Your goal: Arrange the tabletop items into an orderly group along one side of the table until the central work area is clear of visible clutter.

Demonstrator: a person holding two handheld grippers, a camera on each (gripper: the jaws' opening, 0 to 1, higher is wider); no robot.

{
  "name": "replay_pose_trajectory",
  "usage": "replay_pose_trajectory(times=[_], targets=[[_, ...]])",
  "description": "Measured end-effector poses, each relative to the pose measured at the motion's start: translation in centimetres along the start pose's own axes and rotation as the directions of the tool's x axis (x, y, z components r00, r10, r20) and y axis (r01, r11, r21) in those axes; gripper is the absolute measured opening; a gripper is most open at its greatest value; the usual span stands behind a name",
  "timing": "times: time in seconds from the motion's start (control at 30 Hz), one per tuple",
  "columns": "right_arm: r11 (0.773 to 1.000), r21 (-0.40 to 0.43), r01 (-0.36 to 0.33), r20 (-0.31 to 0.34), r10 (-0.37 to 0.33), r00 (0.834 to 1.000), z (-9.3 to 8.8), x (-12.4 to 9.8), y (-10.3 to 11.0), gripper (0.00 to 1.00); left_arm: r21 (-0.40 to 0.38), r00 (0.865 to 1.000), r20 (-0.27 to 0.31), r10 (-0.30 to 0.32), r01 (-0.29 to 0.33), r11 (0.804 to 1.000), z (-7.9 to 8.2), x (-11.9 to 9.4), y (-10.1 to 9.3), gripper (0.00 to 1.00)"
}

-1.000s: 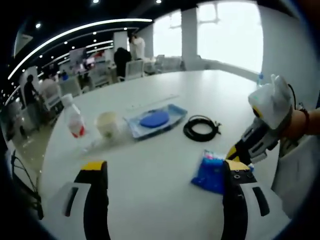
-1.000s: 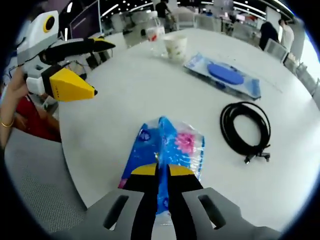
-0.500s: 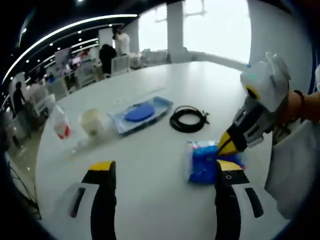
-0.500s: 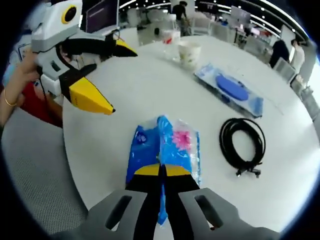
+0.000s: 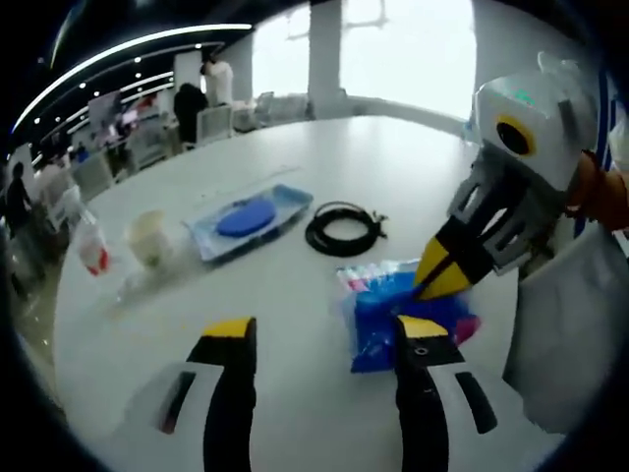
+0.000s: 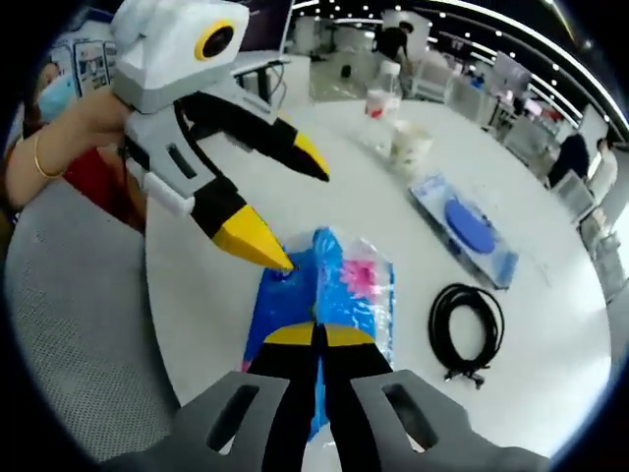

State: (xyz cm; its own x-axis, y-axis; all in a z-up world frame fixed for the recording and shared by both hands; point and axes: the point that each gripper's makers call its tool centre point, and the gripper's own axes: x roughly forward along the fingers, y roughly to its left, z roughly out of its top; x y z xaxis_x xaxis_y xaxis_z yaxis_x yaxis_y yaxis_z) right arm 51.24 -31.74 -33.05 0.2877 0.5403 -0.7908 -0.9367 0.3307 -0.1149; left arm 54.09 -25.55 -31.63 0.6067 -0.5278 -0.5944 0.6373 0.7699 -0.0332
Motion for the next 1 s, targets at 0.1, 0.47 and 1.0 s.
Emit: replay_pose_trajectory(times=[0.1,0.47,1.0], targets=[[1.000,-0.003,-0.020,0.004,0.020,1.000,0.3,-0.3,0.3,0.01,-0.026,1.000,-0.015,-0.027,0.026,0.999,-0.4,0.1,-0.3,0.43],[0.997,-0.067,-0.027,0.011,0.028,1.000,1.1,-0.9,0.6,0.01,-0.084,0.996,-0.022,-0.085,0.083,0.993,-0.7,-0.1,-1.3,0.18],[0.998,0.033,0.049,0.060,-0.051,0.997,2.3,-0.6,-0.9,0.01,-0.243,1.000,-0.001,-0.016,0.015,0.970,-0.3,-0.3,-0.2,0.00]])
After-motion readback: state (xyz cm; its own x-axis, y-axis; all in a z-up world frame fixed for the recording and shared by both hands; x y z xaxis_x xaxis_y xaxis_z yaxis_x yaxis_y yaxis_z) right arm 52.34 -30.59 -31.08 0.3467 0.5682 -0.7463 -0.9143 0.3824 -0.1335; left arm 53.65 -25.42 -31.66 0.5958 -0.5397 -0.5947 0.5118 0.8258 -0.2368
